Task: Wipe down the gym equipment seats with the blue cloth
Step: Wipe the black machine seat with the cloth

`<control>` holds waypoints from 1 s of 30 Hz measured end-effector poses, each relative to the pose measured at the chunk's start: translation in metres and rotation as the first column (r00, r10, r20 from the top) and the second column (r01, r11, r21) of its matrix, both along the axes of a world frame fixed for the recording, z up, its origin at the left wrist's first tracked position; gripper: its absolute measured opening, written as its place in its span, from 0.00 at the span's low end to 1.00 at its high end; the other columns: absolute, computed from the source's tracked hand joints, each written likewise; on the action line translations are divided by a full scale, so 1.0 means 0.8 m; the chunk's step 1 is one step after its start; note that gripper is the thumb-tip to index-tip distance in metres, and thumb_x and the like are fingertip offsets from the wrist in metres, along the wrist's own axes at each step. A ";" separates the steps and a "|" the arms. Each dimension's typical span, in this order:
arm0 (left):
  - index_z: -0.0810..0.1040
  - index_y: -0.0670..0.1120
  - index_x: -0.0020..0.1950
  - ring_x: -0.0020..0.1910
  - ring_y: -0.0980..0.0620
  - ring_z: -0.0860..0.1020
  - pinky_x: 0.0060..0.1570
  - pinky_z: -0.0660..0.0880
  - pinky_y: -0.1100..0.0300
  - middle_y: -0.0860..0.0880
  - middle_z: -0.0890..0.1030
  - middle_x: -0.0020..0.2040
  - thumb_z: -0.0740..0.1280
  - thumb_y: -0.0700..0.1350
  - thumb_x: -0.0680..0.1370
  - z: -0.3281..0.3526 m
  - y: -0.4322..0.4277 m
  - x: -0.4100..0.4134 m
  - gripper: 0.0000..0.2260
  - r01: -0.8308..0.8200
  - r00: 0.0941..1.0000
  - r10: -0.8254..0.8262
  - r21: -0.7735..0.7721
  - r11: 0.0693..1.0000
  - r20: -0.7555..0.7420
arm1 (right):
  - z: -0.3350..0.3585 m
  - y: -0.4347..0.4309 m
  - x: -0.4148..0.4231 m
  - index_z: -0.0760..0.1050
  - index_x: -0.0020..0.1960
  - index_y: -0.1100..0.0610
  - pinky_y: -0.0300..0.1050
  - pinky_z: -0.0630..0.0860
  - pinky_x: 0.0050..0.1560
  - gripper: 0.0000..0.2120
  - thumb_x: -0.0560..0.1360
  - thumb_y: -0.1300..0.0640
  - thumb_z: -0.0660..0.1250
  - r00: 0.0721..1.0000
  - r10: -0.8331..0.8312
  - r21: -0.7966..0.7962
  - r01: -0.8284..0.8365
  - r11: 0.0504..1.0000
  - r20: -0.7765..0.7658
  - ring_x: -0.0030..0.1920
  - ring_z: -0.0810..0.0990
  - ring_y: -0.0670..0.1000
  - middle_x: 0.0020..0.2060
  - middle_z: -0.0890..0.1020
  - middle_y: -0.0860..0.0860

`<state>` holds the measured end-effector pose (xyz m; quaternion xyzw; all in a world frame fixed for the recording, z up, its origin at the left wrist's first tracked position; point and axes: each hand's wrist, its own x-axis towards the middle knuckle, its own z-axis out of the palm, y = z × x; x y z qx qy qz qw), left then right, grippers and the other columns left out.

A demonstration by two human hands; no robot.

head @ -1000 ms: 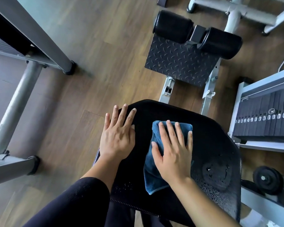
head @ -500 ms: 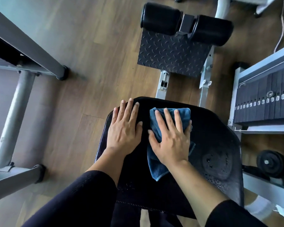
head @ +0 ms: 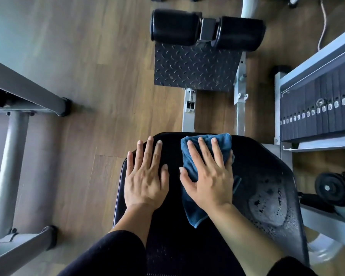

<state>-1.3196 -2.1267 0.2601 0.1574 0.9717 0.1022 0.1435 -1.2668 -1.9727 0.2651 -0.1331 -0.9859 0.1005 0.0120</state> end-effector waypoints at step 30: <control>0.48 0.55 0.78 0.77 0.52 0.44 0.75 0.42 0.51 0.54 0.47 0.79 0.45 0.56 0.78 -0.004 0.001 -0.002 0.28 -0.007 0.999 0.006 -0.014 1.000 -0.052 | -0.001 0.026 -0.007 0.67 0.73 0.47 0.71 0.62 0.67 0.26 0.76 0.42 0.55 0.997 -0.015 -0.001 0.015 1.000 0.074 0.74 0.61 0.59 0.71 0.70 0.51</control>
